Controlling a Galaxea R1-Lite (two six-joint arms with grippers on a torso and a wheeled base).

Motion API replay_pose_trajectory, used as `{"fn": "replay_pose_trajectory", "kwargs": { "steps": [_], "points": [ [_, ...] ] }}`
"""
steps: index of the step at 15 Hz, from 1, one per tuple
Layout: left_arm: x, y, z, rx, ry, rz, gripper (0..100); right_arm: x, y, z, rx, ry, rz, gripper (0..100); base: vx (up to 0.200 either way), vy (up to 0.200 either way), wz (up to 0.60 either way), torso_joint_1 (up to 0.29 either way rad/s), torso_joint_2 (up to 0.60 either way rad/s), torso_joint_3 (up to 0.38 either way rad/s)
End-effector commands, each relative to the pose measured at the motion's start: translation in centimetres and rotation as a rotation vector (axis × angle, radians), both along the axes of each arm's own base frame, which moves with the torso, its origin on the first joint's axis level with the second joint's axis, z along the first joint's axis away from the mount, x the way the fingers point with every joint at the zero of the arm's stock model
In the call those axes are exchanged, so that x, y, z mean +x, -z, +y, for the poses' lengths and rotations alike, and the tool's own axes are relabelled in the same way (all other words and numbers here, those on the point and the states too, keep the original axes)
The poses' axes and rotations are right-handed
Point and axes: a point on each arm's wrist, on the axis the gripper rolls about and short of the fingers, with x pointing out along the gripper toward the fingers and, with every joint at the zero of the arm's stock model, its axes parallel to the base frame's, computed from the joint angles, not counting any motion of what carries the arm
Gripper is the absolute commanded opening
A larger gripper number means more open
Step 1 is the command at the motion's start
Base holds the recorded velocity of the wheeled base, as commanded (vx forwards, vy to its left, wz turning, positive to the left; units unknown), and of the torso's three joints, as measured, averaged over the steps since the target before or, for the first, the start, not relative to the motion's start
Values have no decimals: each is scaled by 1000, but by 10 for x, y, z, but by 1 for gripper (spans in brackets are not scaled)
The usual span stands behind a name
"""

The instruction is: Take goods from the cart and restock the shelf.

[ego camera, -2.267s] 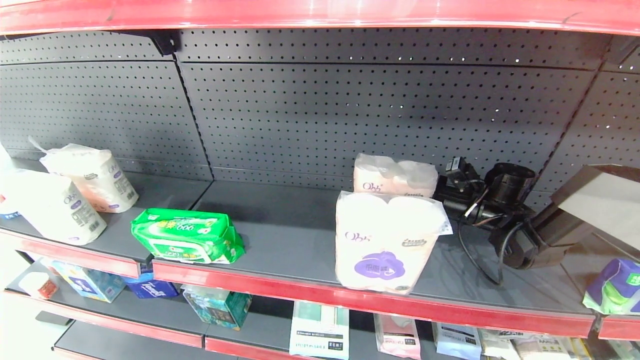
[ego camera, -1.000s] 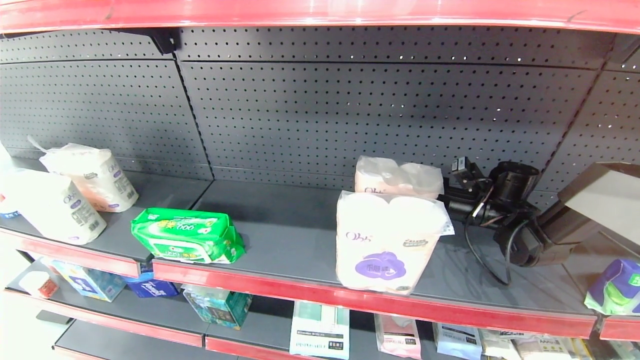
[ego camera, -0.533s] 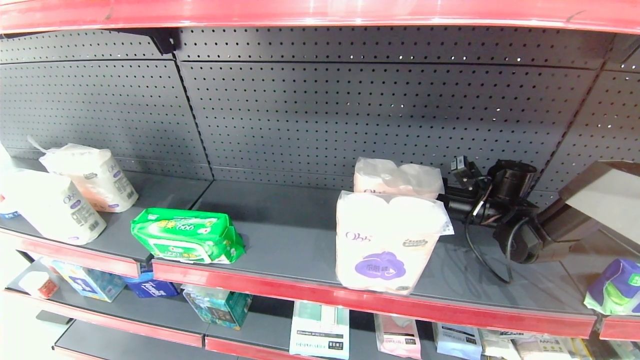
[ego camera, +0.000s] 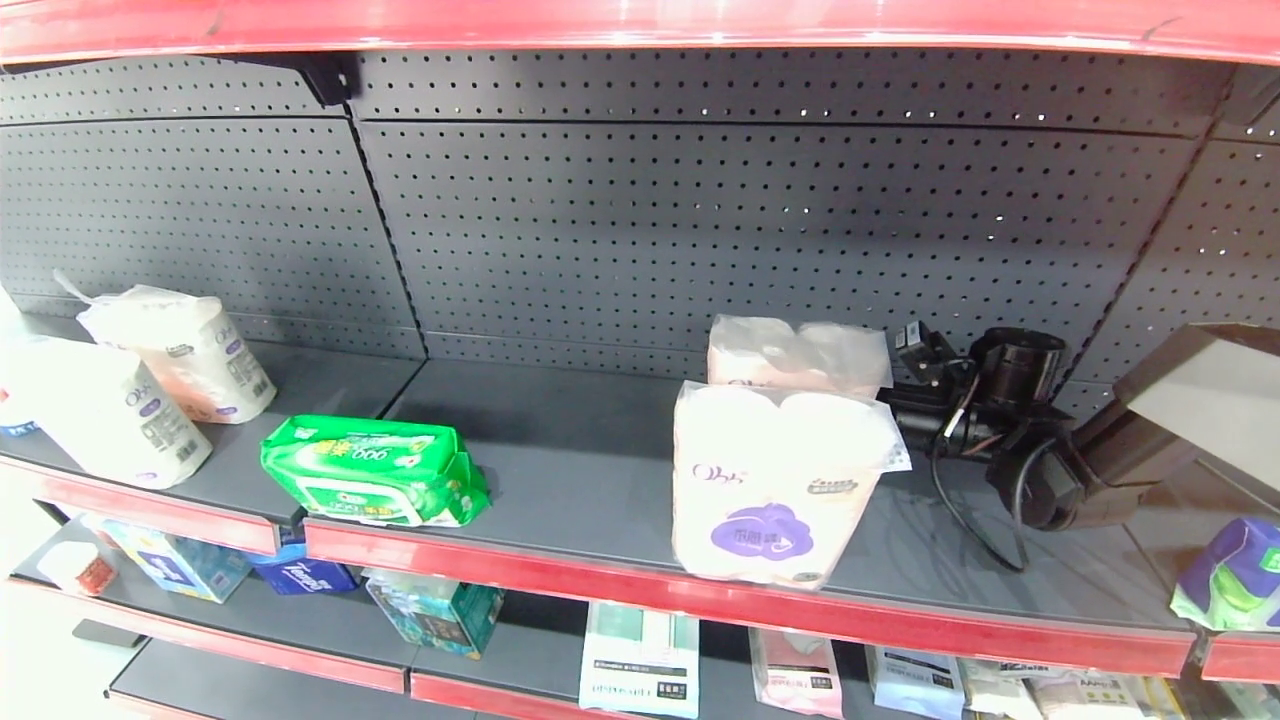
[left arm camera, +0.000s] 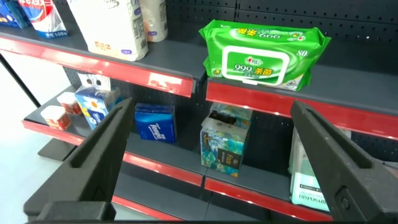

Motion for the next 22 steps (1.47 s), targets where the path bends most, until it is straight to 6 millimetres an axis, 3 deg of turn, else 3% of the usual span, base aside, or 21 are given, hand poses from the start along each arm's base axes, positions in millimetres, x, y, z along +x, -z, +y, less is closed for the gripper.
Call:
{"fn": "replay_pose_trajectory", "kwargs": {
  "steps": [1, 4, 9, 15, 20, 22],
  "points": [
    [0, 0, 0, 0, -1, 0, 100, -3, -11, -2, 2, 7, -30, 100, 0, 0, 0, 0, 0, 0],
    [0, 0, 0, 0, -1, 0, 100, -21, -28, -12, -1, 40, -30, 100, 0, 0, 0, 0, 0, 0],
    [0, 0, 0, 0, -1, 0, 100, -55, -30, -29, -8, 95, 25, 100, 0, 0, 0, 0, 0, 0],
    [0, 0, 0, 0, -1, 0, 100, -64, -35, -49, -7, 191, 39, 100, 0, 0, 0, 0, 0, 0],
    [0, 0, 0, 0, -1, 0, 100, -83, -48, -74, -19, 346, 101, 100, 0, 0, 0, 0, 0, 0],
    [0, 0, 0, 0, -1, 0, 100, -119, -59, -89, -35, 486, 135, 100, 0, 0, 0, 0, 0, 0]
  ]
}}
